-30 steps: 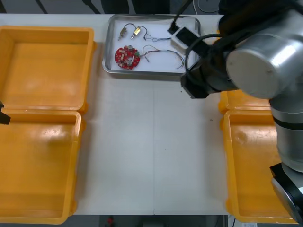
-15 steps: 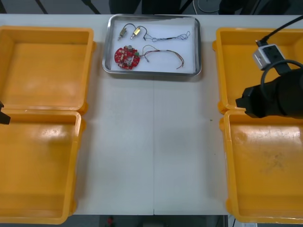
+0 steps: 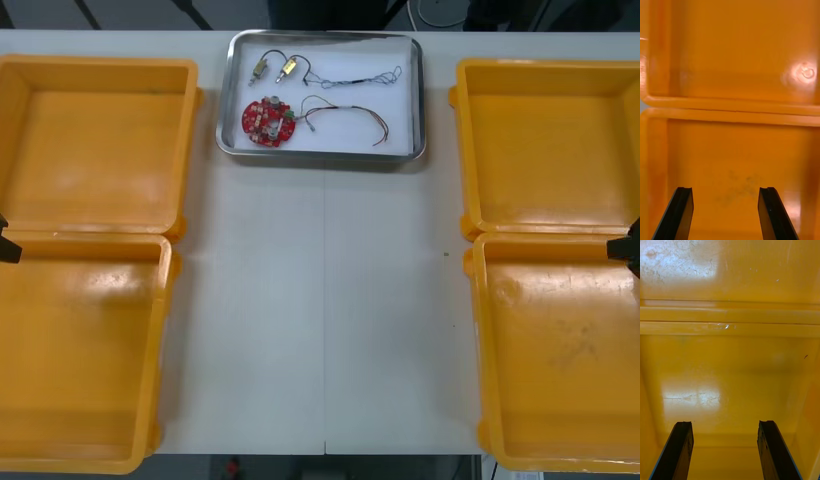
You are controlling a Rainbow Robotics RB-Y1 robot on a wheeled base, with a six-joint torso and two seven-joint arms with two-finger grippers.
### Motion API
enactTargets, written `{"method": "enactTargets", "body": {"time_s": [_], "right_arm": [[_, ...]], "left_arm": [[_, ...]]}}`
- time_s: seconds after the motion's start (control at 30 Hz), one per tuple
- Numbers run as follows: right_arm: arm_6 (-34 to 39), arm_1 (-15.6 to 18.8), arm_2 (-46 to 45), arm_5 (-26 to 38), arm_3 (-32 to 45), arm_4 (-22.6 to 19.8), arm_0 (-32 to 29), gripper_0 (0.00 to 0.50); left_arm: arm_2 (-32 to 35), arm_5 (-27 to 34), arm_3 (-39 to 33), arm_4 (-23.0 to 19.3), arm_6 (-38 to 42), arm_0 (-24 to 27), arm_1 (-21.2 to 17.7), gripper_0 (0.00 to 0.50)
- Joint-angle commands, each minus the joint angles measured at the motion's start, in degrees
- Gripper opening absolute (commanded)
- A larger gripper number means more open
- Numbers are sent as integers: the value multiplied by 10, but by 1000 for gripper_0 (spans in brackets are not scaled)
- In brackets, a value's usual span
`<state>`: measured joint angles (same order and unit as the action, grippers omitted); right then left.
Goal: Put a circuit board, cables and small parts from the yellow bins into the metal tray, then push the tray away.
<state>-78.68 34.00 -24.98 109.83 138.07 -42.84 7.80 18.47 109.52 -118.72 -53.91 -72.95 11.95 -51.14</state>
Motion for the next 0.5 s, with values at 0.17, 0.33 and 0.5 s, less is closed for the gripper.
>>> {"method": "enactTargets", "body": {"time_s": [0.17,0.33,0.5], "right_arm": [[27,19,-22,2,21,12,-69,500],[29,19,-25,2,21,4,-90,500],[37,19,-27,2,19,0,-99,500]], "left_arm": [[17,-4,-16,-1,-48,-9,-25,500],[17,-4,-16,-1,-48,-9,-25,500],[17,-4,-16,-1,-48,-9,-25,500]]}}
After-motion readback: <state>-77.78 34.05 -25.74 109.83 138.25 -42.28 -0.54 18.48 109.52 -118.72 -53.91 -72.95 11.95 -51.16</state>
